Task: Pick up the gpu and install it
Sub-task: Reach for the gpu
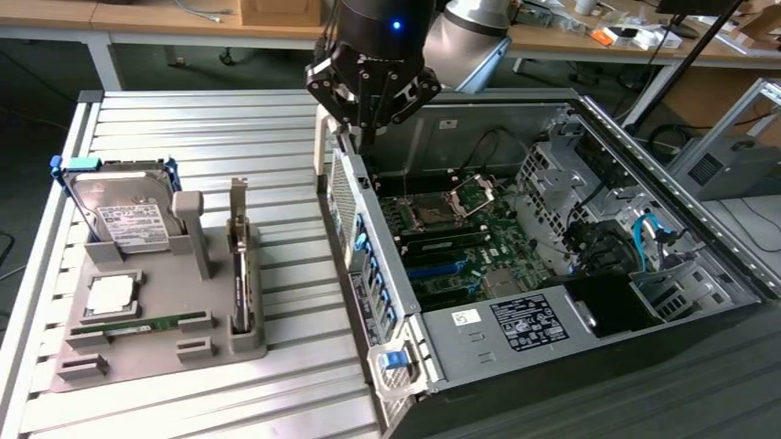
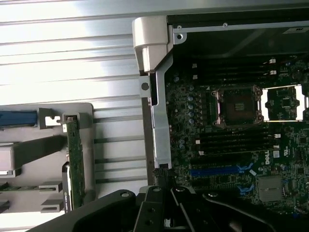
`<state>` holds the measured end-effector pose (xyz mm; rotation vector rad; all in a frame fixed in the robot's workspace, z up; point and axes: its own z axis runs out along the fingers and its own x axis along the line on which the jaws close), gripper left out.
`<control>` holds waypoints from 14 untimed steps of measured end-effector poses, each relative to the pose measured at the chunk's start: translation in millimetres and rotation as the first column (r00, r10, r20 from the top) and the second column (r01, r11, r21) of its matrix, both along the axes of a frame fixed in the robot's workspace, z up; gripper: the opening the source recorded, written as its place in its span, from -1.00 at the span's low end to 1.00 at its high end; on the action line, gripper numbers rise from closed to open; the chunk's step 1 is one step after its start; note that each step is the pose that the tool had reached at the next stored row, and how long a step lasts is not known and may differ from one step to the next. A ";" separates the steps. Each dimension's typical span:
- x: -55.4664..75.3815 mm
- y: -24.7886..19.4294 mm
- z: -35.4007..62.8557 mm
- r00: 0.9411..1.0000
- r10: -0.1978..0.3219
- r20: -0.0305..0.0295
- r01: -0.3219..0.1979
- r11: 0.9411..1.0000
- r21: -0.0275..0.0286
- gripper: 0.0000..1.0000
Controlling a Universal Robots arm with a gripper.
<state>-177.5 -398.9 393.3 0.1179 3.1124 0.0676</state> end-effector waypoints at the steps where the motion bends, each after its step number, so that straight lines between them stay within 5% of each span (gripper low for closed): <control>1: -0.7 0.0 0.0 1.000 0.000 0.000 0.000 1.000 0.000 -0.79; 14: -13.0 0.0 0.0 1.000 0.000 0.000 0.000 1.000 0.000 -0.79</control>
